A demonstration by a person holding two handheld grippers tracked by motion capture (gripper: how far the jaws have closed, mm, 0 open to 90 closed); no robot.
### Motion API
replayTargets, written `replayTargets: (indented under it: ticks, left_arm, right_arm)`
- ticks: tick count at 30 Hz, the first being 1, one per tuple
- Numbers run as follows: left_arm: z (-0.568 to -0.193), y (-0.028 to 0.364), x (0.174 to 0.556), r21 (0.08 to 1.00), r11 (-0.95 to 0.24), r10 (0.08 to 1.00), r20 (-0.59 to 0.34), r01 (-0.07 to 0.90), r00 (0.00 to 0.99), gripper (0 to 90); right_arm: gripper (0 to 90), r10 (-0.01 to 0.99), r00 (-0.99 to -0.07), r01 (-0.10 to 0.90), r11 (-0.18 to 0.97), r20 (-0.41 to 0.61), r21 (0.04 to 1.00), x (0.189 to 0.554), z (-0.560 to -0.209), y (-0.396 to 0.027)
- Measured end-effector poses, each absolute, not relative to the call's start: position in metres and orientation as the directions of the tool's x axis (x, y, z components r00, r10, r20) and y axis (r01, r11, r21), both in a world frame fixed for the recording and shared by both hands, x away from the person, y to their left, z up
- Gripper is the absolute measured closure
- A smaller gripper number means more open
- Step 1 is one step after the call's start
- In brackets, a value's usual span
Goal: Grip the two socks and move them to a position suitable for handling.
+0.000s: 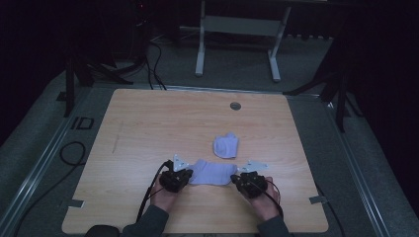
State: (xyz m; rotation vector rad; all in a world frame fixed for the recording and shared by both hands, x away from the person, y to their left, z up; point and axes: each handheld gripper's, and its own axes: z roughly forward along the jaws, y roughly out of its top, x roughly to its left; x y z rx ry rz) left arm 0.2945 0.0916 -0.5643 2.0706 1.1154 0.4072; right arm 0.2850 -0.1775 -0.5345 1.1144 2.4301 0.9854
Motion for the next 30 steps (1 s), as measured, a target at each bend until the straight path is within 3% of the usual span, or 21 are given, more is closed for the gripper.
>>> replayTargets:
  ticks: [6, 13, 19, 30]
  left_arm:
    - [-0.564, 0.092, 0.295, 0.732, -0.350, 0.817, -0.066, 0.584, 0.572, 89.4]
    - [-0.564, 0.091, 0.295, 0.733, -0.350, 0.817, -0.064, 0.583, 0.572, 89.4]
    - [-0.564, 0.091, 0.295, 0.733, -0.349, 0.818, -0.065, 0.583, 0.572, 89.3]
    - [-0.565, 0.090, 0.294, 0.734, -0.351, 0.816, -0.065, 0.581, 0.574, 88.5]
  right_arm:
    - [86.7, 0.778, -0.628, 0.557, 0.441, 0.010, 0.704, 0.277, -0.529, -0.195]
    - [86.3, 0.770, -0.638, 0.512, 0.439, -0.015, 0.738, 0.288, -0.514, -0.186]
    - [87.5, 0.762, -0.647, 0.483, 0.451, -0.041, 0.751, 0.321, -0.505, -0.166]
    - [85.7, 0.758, -0.650, 0.524, 0.506, -0.062, 0.685, 0.386, -0.522, -0.120]
